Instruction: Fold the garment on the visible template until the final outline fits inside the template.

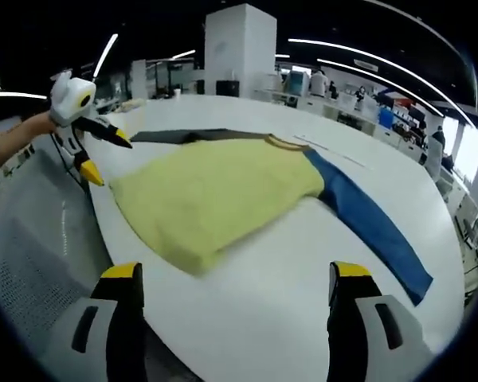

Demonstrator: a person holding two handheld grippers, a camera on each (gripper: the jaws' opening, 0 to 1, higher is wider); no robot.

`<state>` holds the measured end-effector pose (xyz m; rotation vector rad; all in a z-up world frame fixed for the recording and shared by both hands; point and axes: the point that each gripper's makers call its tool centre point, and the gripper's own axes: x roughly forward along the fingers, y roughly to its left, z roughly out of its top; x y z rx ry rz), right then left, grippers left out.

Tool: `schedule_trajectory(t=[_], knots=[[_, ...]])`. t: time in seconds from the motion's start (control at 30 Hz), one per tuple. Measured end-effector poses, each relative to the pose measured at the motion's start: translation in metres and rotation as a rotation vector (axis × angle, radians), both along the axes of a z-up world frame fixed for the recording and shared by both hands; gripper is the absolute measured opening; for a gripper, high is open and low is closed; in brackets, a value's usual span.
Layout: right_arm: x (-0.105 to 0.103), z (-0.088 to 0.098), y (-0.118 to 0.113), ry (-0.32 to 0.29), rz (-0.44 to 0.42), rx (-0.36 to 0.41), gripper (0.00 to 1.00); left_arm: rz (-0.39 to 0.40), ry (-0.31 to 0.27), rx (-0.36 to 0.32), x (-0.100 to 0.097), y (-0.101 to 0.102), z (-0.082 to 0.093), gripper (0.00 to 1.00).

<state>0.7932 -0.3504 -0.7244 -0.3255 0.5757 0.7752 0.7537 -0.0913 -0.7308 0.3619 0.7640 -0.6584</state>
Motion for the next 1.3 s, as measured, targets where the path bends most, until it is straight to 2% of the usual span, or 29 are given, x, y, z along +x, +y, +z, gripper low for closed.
schedule_trajectory(t=[0.1,0.2,0.3,0.47,0.77,1.13,1.3], knots=[[0.002,0.000,0.002,-0.001,0.001,-0.001,0.96,-0.002,0.016,0.035,-0.006,0.008,-0.008,0.55],[0.002,-0.002,0.004,0.004,0.003,-0.002,0.96,-0.004,0.067,0.088,-0.015,0.018,-0.019,0.45],[0.002,-0.004,0.006,0.010,0.007,-0.003,0.96,0.008,0.079,0.085,-0.016,0.023,-0.023,0.41],[0.001,-0.006,0.009,0.020,0.013,-0.007,0.96,0.032,0.112,0.074,-0.017,0.027,-0.027,0.27],[0.001,-0.008,0.009,0.033,0.008,-0.010,0.95,0.017,0.155,0.088,-0.017,0.027,-0.037,0.18],[0.000,-0.009,0.009,0.046,0.004,-0.009,0.94,0.009,0.167,0.123,-0.012,0.030,-0.046,0.19],[0.000,-0.011,0.009,0.053,0.002,-0.007,0.93,0.002,0.171,0.124,-0.010,0.028,-0.046,0.14]])
